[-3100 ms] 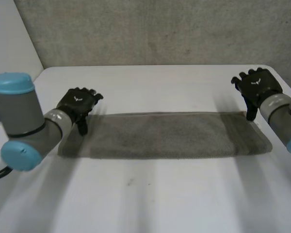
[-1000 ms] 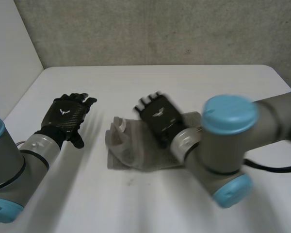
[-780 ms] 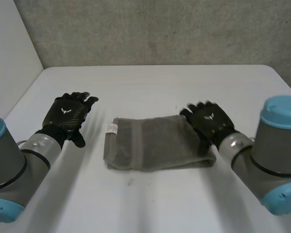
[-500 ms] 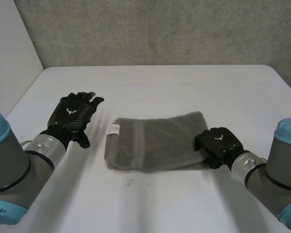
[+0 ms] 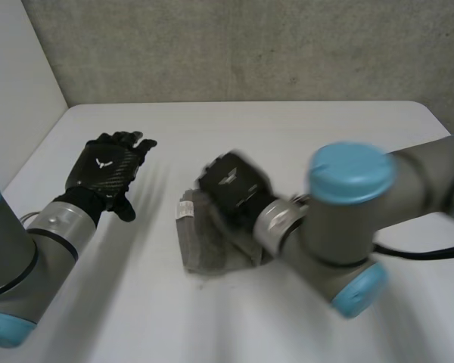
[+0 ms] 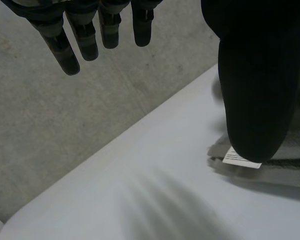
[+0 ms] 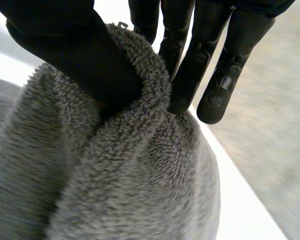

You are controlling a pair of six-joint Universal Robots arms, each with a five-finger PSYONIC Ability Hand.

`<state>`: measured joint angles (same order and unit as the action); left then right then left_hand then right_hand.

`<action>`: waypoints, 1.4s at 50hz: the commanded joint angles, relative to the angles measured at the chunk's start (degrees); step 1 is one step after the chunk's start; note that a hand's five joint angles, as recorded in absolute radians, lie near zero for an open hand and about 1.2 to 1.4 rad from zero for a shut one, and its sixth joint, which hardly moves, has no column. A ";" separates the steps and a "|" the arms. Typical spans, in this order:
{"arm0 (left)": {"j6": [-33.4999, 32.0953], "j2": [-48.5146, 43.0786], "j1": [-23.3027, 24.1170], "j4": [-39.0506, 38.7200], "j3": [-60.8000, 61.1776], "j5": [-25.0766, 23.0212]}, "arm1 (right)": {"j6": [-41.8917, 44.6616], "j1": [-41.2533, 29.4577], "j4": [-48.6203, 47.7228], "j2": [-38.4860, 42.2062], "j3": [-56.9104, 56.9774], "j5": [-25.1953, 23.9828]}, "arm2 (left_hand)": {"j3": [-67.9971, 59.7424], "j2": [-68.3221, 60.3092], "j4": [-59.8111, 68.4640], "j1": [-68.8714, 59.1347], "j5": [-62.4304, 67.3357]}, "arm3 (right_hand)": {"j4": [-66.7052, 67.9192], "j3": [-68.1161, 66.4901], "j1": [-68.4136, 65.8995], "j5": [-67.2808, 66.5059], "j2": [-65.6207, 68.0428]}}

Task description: Fold the towel.

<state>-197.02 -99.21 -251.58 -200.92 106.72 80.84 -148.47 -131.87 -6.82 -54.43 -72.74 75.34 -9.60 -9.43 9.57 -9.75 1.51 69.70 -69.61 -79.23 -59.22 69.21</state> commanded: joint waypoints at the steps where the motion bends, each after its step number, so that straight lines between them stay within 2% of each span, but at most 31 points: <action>1: 3.82 1.83 -0.67 0.44 -1.42 0.11 | 11.78 -5.15 4.71 6.18 2.87 0.42 | -0.40 -0.57 0.43 -0.25 -1.51 | 10.30 -10.39 -0.77 -10.78 10.79; 2: 3.84 1.83 -0.67 0.44 -1.42 0.11 | 11.80 -5.15 4.71 6.18 2.87 0.42 | -0.40 -0.57 0.43 -0.25 -1.51 | 10.30 -10.39 -0.77 -10.78 10.79; 3: 5.23 1.83 -0.58 0.53 -1.95 0.11 | 11.19 -5.15 4.71 5.31 2.70 0.77 | -0.40 -0.57 0.43 -0.25 -1.51 | -3.80 3.70 13.32 3.31 -3.30; 4: 5.24 1.83 -0.58 0.53 -1.95 0.11 | 9.44 -5.07 4.45 3.56 2.00 1.12 | -0.40 -0.57 0.43 -0.25 -1.51 | -25.25 25.16 34.78 24.77 -24.76; 5: 6.55 1.83 -0.58 0.62 -2.56 0.11 | 9.43 -5.07 4.44 3.54 1.99 1.13 | -0.44 -0.62 0.48 -0.29 -1.46 | -25.47 25.37 34.99 24.99 -24.97; 6: 7.69 1.83 -0.50 0.70 -3.18 0.28 | 6.29 -4.54 4.01 1.11 1.03 1.39 | -0.61 -0.79 0.65 -0.46 -1.29 | -43.46 43.36 52.98 42.97 -42.96; 7: 7.70 1.83 -0.49 0.70 -3.18 0.28 | 6.26 -4.54 4.01 1.08 1.03 1.39 | -0.61 -0.79 0.65 -0.46 -1.29 | -43.64 43.54 53.16 43.15 -43.14; 8: 8.66 1.83 -0.32 0.79 -3.97 0.72 | 2.43 -2.71 2.79 -1.36 -0.63 1.65 | -0.78 -0.96 0.81 -0.63 -1.12 | -59.70 59.61 69.23 59.22 -59.21; 9: 9.54 1.83 -0.06 1.14 -4.93 1.24 | -1.78 0.18 1.30 -4.16 -2.82 1.74 | -0.95 -1.12 0.98 -0.80 -0.96 | -59.70 59.61 69.23 59.22 -59.21; 10: 9.55 1.83 -0.06 1.14 -4.94 1.25 | -1.82 0.21 1.28 -4.19 -2.84 1.74 | -0.95 -1.13 0.98 -0.80 -0.96 | -59.70 59.61 69.23 59.22 -59.21; 12: 11.12 1.13 0.47 2.63 -7.21 3.00 | -9.87 5.63 -1.26 -9.70 -7.74 1.65 | -1.11 -1.29 1.15 -0.97 -0.79 | -59.70 59.61 69.23 59.22 -59.21; 15: 11.92 0.69 1.00 3.78 -8.81 3.97 | -13.42 7.77 -1.80 -12.54 -10.05 1.74 | -1.45 -1.63 1.49 -1.30 -0.45 | -59.70 59.61 69.23 59.22 -59.21; 17: 13.50 -2.19 3.88 6.05 -12.48 5.11 | -19.64 11.70 -1.71 -16.22 -13.55 2.09 | -1.96 -2.13 1.99 -1.81 0.05 | -59.70 59.61 69.23 59.22 -59.21; 18: 13.50 -2.21 3.90 6.07 -12.50 5.12 | -19.67 11.72 -1.71 -16.23 -13.56 2.09 | -1.96 -2.13 1.99 -1.81 0.05 | -59.70 59.61 69.23 59.22 -59.21; 20: 15.43 -6.32 7.40 8.69 -16.78 5.47 | -25.09 16.53 -1.27 -17.20 -16.02 2.01 | -2.12 -2.30 2.16 -1.98 0.22 | -59.70 59.61 69.23 59.22 -59.21; 23: 16.49 -8.72 9.00 10.28 -18.91 5.73 | -28.88 19.62 -0.22 -17.38 -17.16 1.74 | -2.12 -2.30 2.16 -1.98 0.22 | -59.70 59.61 69.23 59.22 -59.21; 25: 18.68 -13.61 11.80 13.61 -22.85 6.17 | -30.03 20.33 0.74 -17.38 -17.08 1.48 | -2.46 -2.64 2.50 -2.31 0.56 | -59.70 59.61 69.23 59.22 -59.21; 26: 18.69 -13.64 11.81 13.62 -22.87 6.17 | -30.04 20.34 0.75 -17.38 -17.08 1.48 | -2.46 -2.64 2.50 -2.31 0.56 | -59.70 59.61 69.23 59.22 -59.21; 28: 20.35 -18.45 15.57 16.51 -26.54 6.35 | -30.48 21.12 3.03 -17.20 -16.56 1.22 | -2.46 -2.64 2.50 -2.31 0.56 | -59.70 59.61 69.23 59.22 -59.21; 31: 20.97 -22.50 17.95 17.93 -29.10 7.05 | -30.48 21.39 4.53 -16.59 -16.03 0.08 | -2.46 -2.64 2.50 -2.31 0.56 | -59.70 59.61 69.23 59.22 -59.21; 34: 20.98 -23.74 18.49 18.02 -29.64 7.75 | -30.48 21.30 4.80 -16.23 -15.67 -0.54 | -2.46 -2.64 2.50 -2.31 0.56 | -59.70 59.61 69.23 59.22 -59.21; 38: 20.71 -26.81 18.75 18.02 -29.90 11.52 | -30.39 20.34 4.88 -13.78 -14.01 -2.82 | -2.46 -2.64 2.50 -2.31 0.56 | -59.70 59.61 69.23 59.22 -59.21; 45: 20.36 -27.44 17.61 18.11 -28.14 16.02 | -29.60 18.23 6.20 -8.68 -9.87 -4.41 | -1.79 -1.97 1.82 -1.64 -0.11 | -59.70 59.61 69.23 59.22 -59.21; 47: 20.10 -26.82 15.43 18.02 -25.69 17.50 | -28.72 15.08 7.69 -4.74 -6.55 -4.85 | -1.79 -1.97 1.82 -1.64 -0.11 | -59.70 59.61 69.23 59.22 -59.21; 52: 18.43 -24.89 12.52 17.85 -21.74 18.04 | -25.74 11.99 11.12 3.17 0.05 -3.89 | -1.62 -1.80 1.66 -1.47 -0.28 | -59.70 59.61 69.23 59.22 -59.21; 57: 17.11 -24.18 11.46 17.76 -19.62 17.95 | -23.36 11.02 11.21 6.35 2.60 -3.62 | -1.28 -1.46 1.32 -1.14 -0.62 | -59.70 59.61 69.23 59.22 -59.21; 66: 17.20 -21.29 11.81 17.67 -18.47 17.51 | -22.65 10.58 11.48 5.91 4.45 -2.30 | -1.12 -1.29 1.15 -0.97 -0.79 | -59.70 59.61 69.23 59.22 -59.21; 70: 17.20 -18.56 12.16 17.67 -19.18 17.51 | -22.66 10.75 11.48 -1.18 4.37 -2.21 | -0.95 -1.13 0.98 -0.80 -0.96 | -59.70 59.61 69.23 59.22 -59.21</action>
<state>-179.92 -120.92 -240.00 -183.25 88.29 98.40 -171.04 -121.36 4.68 -48.60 -68.23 72.82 -9.60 -10.00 10.00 -9.96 1.50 9.97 -9.59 -10.37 -1.73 9.77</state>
